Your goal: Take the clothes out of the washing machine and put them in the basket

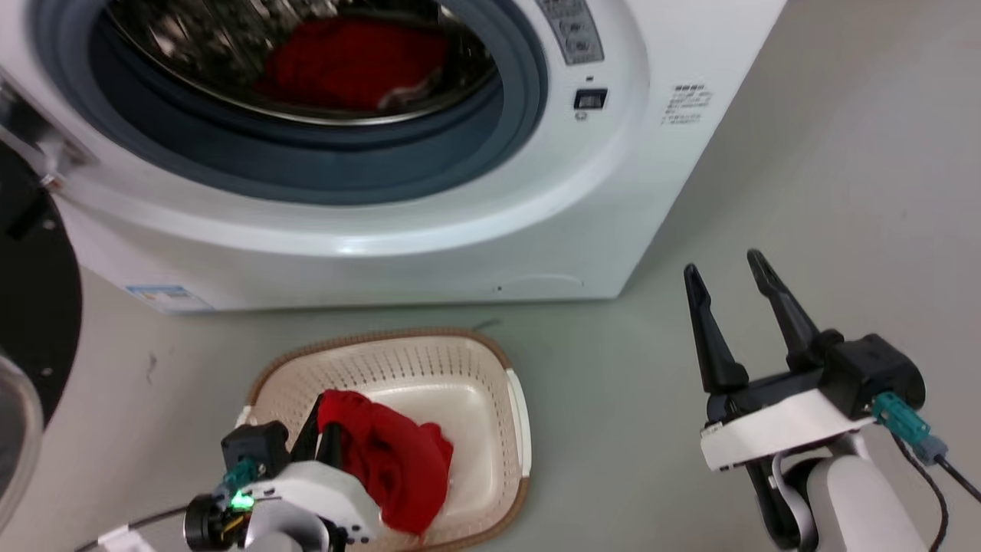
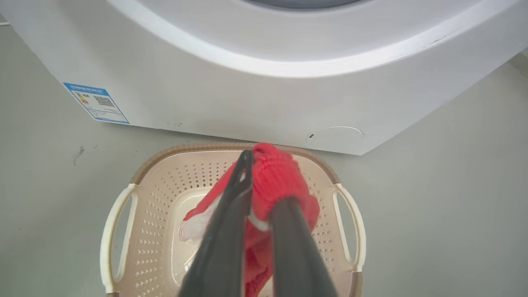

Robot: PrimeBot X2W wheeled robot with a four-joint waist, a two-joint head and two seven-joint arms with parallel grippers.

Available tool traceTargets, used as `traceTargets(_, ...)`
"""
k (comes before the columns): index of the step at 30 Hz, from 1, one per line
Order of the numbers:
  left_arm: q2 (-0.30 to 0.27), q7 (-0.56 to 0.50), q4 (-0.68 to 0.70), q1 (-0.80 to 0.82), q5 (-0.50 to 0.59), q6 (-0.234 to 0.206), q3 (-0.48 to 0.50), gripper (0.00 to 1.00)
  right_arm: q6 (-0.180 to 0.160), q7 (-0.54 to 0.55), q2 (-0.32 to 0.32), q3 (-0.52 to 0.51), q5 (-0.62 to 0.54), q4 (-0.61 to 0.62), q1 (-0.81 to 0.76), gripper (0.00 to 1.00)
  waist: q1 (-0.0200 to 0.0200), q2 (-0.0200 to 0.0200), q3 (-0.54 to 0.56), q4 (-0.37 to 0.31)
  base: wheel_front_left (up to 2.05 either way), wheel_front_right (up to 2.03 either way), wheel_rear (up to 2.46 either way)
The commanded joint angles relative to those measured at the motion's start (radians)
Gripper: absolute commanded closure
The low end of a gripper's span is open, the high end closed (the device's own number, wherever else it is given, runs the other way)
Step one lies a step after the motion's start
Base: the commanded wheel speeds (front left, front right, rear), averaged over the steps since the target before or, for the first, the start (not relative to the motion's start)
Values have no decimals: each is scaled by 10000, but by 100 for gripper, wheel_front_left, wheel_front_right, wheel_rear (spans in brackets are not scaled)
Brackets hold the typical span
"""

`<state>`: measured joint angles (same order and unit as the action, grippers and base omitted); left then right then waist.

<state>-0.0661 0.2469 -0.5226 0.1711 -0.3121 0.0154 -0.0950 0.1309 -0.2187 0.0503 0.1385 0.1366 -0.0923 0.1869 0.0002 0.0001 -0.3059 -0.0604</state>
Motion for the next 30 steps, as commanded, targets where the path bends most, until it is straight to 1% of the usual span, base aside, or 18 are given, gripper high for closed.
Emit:
traceTargets(1,-84,89,-461,485,52,99,-5,100,-3,-55,-2,38,-23,67,282,0,-2,-1,-906,-132,0,0,0)
traceTargets(6,-217,171,-2594,1989,247,260,-37,100,-5,-137,-2,224,-47,88,871,0,-2,-1,-1999,-288,0,0,0)
traceTargets(11,-328,198,-4338,3238,279,241,77,100,-3,-254,-4,417,29,35,1333,0,-2,-1,-2914,-518,0,0,0)
traceTargets(15,-416,193,-5124,3896,139,149,345,100,-5,-345,-4,615,116,-13,1664,0,-2,-1,-3544,-768,0,0,0)
traceTargets(17,-423,192,-5255,4000,109,123,416,100,-5,-371,-4,642,138,-41,1710,0,-2,-1,-3645,-821,0,0,0)
traceTargets(22,-557,184,-5869,4474,21,85,628,100,-3,-424,-5,747,230,-81,2001,0,-2,-1,-4309,-1028,0,0,0)
traceTargets(28,-546,185,-6547,4837,-120,70,814,100,-5,-454,-4,834,308,-210,2239,0,-2,-1,-4655,-1119,0,0,0)
traceTargets(29,-549,186,-6622,4881,-113,95,825,93,-5,-461,-4,841,321,-244,2253,0,-2,-1,-4650,-1122,0,0,0)
traceTargets(30,-548,186,-6672,4914,-121,105,831,65,-3,-465,-4,849,327,-284,2262,0,-2,-1,-4621,-1117,0,0,0)
